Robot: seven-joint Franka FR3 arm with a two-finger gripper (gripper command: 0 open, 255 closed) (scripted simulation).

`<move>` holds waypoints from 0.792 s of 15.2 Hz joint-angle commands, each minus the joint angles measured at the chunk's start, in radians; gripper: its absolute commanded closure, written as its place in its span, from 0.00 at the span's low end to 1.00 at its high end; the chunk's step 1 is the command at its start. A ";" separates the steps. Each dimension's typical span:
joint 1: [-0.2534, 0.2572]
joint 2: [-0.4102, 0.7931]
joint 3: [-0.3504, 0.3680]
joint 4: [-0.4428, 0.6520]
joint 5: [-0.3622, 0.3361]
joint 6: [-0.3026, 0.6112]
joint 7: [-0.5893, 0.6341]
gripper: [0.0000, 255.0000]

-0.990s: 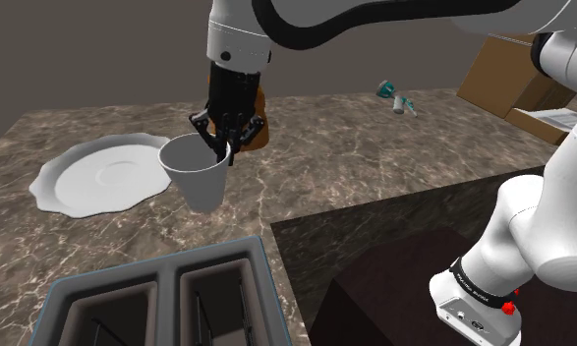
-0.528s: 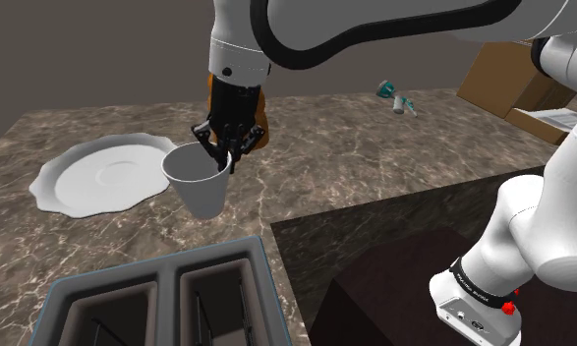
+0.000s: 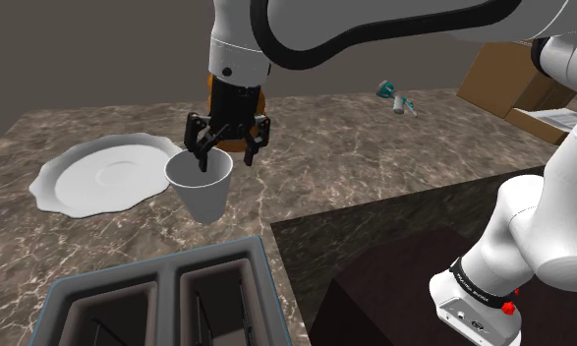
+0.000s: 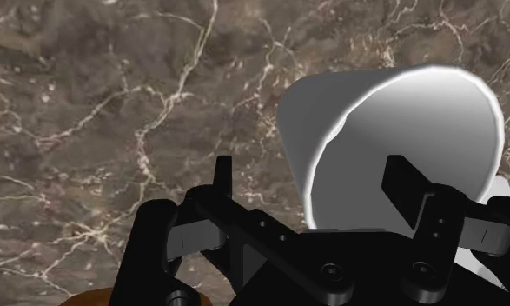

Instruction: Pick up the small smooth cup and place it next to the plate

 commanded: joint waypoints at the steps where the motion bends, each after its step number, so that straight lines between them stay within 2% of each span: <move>1: 0.000 0.000 0.000 0.000 0.000 0.000 0.000 0.00; 5: -0.010 -0.016 -0.007 0.104 0.001 -0.121 0.001 0.00; 12: -0.010 -0.016 -0.007 0.104 0.001 -0.121 0.001 0.00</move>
